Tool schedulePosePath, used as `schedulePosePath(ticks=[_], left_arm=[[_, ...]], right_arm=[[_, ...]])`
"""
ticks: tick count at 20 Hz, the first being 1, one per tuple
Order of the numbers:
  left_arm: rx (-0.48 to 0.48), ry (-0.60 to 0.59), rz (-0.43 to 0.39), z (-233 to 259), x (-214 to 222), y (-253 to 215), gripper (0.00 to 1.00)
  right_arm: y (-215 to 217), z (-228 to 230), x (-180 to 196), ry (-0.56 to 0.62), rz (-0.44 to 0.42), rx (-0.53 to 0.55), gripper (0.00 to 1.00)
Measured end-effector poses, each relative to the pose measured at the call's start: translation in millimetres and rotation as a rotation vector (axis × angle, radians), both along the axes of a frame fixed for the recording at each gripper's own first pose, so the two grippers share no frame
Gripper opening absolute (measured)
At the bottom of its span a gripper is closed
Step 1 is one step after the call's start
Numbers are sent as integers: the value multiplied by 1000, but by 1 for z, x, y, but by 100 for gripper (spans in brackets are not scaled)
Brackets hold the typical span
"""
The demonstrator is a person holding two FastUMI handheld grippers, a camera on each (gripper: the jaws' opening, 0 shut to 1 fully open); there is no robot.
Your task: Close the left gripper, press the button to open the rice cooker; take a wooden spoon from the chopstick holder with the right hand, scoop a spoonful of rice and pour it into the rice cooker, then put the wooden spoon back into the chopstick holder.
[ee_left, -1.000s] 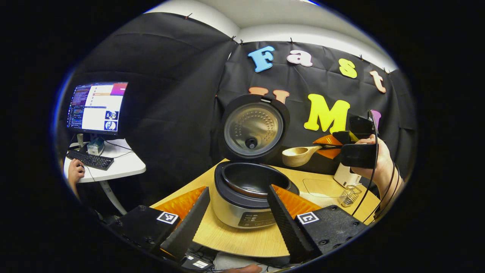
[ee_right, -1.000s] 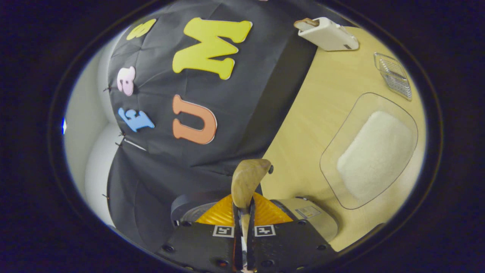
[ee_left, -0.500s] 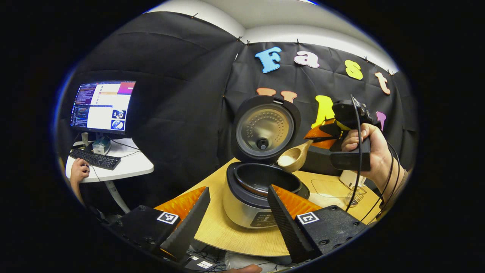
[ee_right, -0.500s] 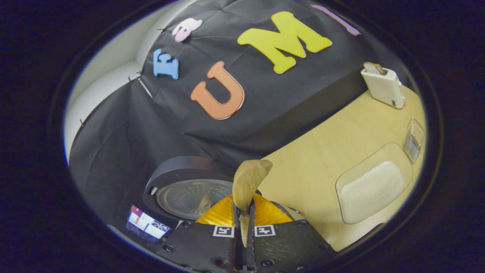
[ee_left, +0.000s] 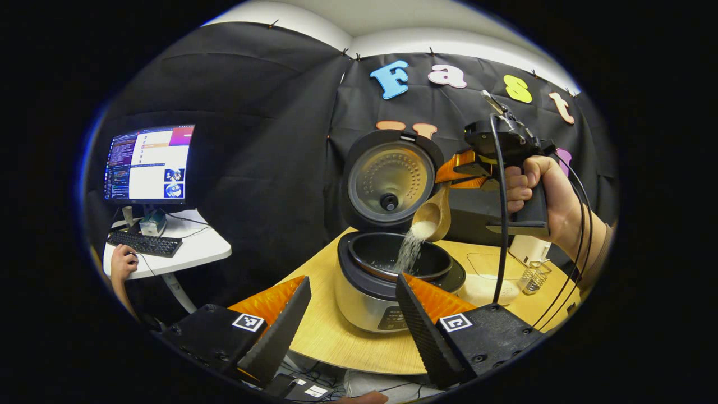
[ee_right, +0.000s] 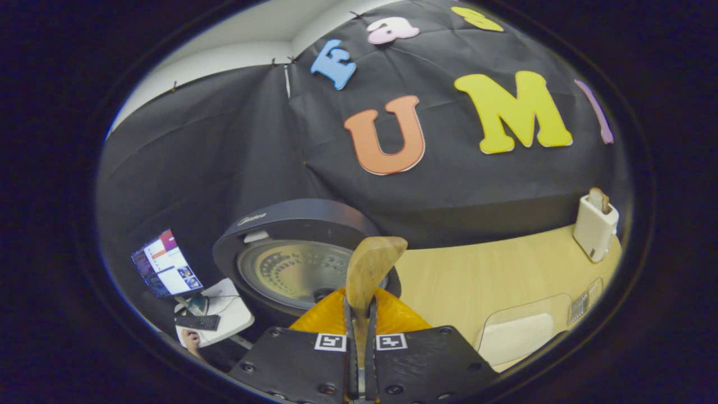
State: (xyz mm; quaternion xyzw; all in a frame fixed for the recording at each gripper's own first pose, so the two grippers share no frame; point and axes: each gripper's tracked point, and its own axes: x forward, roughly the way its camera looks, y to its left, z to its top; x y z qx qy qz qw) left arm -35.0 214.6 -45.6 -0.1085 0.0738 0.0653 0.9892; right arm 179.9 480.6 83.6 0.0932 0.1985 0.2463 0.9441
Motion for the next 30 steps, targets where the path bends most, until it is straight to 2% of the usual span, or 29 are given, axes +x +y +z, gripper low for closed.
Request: schedulePosePath(ticks=[1,4,11,15,17,22,25,30], left_arm=[[0,4,3,-1,0,2,98],[3,15,11,-4,1,5,98],[1,28,24,-9,1,9,98],[8,32,27,-10,2,9,98],[9,31,25,-10,4,7,98],[16,29,22,-9,4,3,97],[8,23,16,-6,6,-1,98],[19,13,-3,1,8,-18,98]], right_arm=[[5,0,-2,-23,27,-29,7],[15,0,-8,-109,93,-129,5],[36,7,-28,-359,183,-393,4],[43,2,-35,-454,220,-517,5],[43,3,-39,-471,217,-520,5],[25,8,-40,-406,187,-412,6],[-5,14,-28,-388,133,-366,6],[-81,34,-19,-387,26,-298,6]])
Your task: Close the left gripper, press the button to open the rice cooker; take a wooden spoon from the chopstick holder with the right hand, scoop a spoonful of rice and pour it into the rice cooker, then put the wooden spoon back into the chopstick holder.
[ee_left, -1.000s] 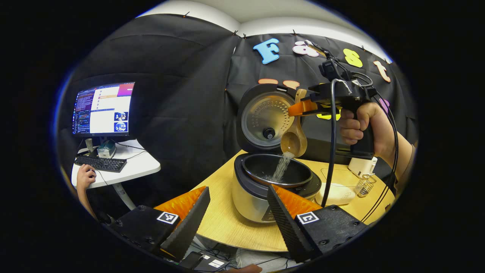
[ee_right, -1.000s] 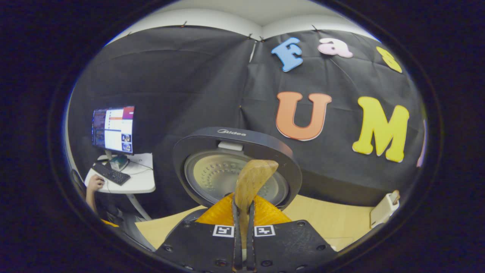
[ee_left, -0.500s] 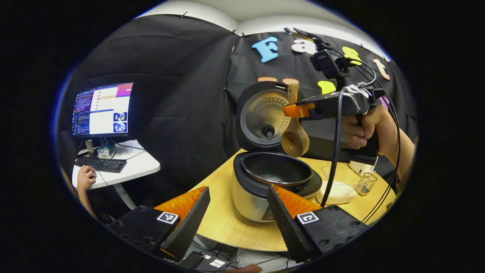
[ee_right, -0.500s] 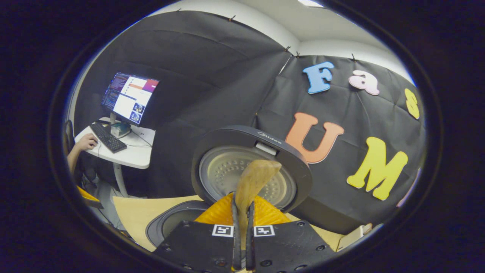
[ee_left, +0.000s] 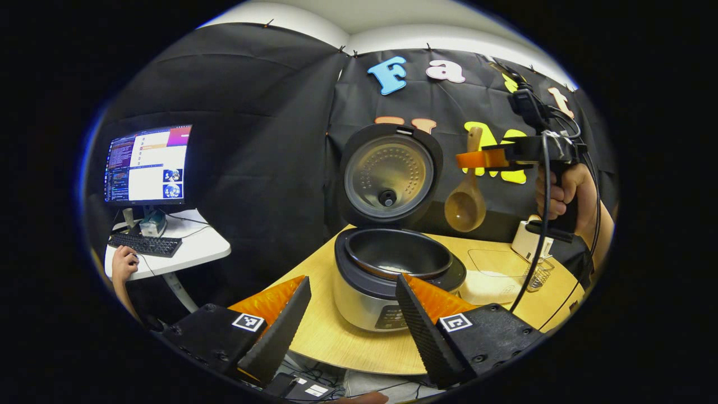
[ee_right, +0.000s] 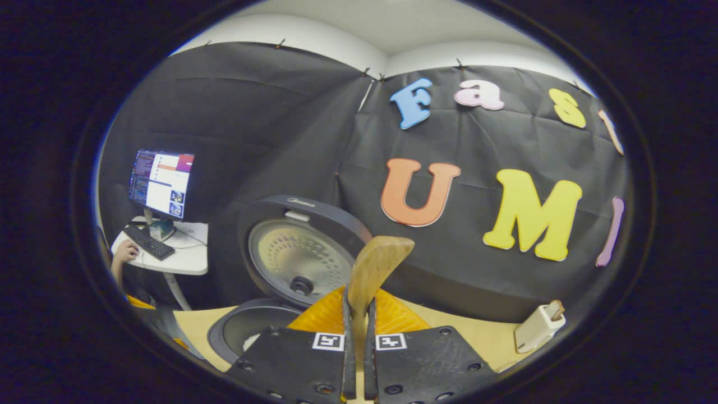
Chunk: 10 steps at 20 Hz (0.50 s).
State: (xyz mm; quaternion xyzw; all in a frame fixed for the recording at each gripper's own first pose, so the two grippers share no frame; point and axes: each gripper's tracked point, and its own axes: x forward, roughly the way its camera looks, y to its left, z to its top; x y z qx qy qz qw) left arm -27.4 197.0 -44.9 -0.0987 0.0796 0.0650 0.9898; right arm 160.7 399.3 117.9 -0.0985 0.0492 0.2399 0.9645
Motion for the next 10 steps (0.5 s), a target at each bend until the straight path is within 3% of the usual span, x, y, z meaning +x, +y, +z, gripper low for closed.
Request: schedulePosePath(ticks=[10], left_arm=[[47,-20,-55,14,3,-37,98]], right_arm=[[-220,15,28,-30,-286,101,5]])
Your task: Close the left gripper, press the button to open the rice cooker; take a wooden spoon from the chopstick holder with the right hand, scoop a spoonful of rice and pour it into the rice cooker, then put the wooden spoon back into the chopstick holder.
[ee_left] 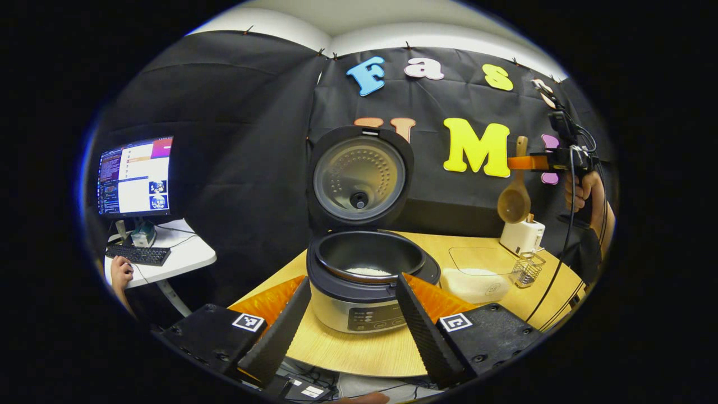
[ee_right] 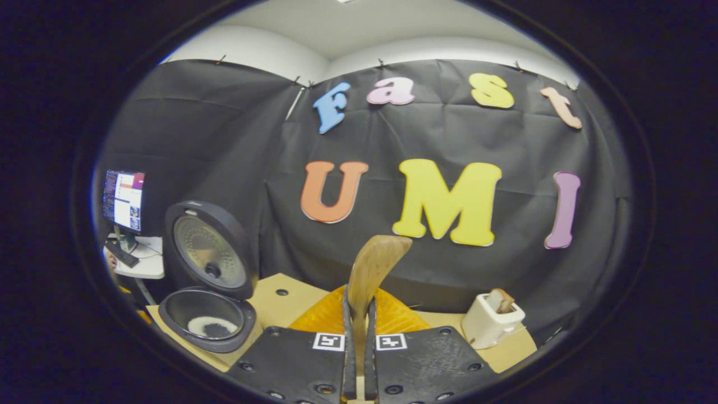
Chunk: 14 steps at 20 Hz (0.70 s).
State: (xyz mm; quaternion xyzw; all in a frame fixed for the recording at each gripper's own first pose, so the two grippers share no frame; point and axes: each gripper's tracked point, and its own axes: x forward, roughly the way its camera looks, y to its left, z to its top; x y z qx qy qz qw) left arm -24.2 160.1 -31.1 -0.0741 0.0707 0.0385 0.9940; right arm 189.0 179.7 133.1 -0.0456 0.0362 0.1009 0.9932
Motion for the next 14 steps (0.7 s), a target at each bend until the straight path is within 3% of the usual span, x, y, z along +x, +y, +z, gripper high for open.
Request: schedulePosePath(ticks=[6,14], left_arm=[[-19,-19,-12,9,0,-15,97],[-68,-59,-24,21,-3,-20,97]], right_arm=[[-105,-41,19,37,-184,28,6],[-153,-124,36,187,-246,79,6]])
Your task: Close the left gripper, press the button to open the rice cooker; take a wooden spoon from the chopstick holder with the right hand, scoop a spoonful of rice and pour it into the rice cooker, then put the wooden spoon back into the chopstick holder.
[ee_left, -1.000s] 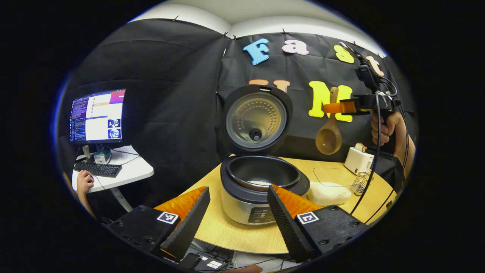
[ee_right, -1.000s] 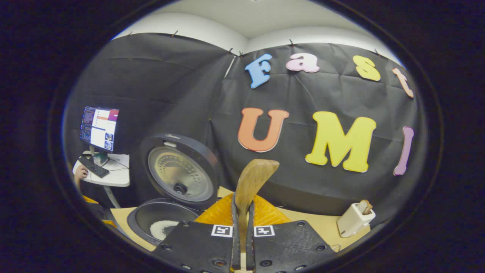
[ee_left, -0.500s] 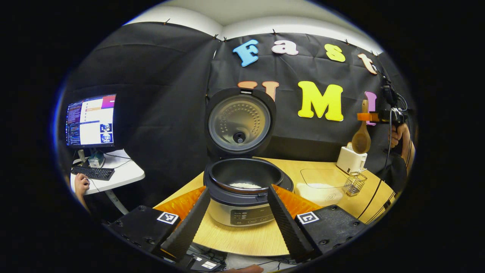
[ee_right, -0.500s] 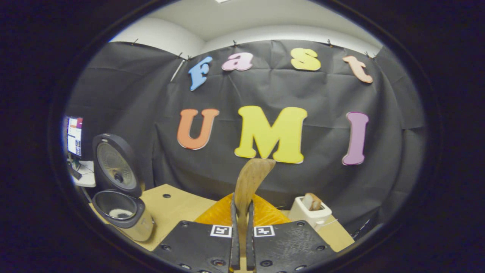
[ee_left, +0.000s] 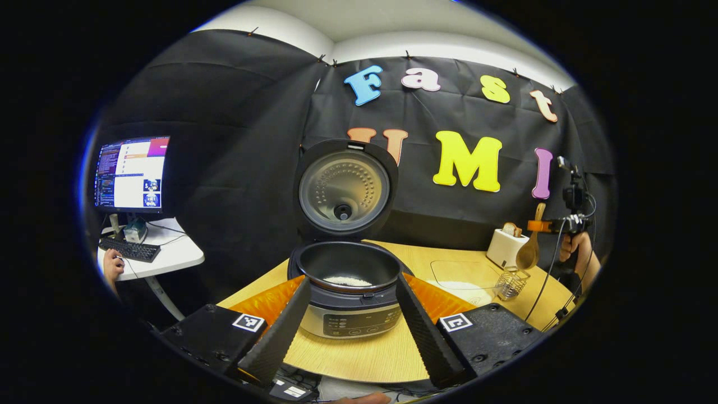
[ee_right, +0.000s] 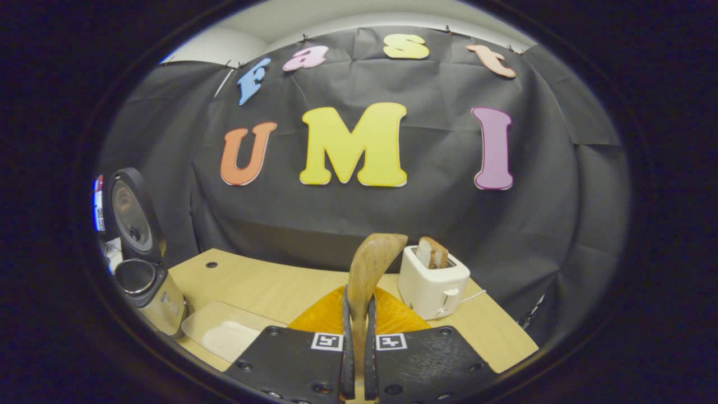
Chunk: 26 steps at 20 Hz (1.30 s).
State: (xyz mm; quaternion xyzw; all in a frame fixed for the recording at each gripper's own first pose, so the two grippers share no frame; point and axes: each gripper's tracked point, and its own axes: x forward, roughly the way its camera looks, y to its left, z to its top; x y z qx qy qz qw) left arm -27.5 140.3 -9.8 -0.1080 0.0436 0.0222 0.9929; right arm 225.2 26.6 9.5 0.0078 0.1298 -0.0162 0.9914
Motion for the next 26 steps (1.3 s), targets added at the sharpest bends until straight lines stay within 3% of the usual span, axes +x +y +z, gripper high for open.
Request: schedulePosePath(ticks=[6,10,14,17,18,26], left_arm=[[-1,-18,4,6,-3,1,97],[4,-15,3,5,-4,-1,97],[11,-21,11,9,-6,-3,97],[24,-24,52,12,-6,3,97],[24,-27,55,13,-4,3,97],[16,-7,79,48,33,17,97]], right_arm=[[-13,-27,3,55,-15,71,6],[-18,-33,1,61,-5,100,13],[-38,-23,-8,24,-52,84,48],[-52,-20,-14,-13,-71,56,91],[-59,-20,-18,-19,-84,40,98],[-82,-27,-65,-69,-88,-23,96]])
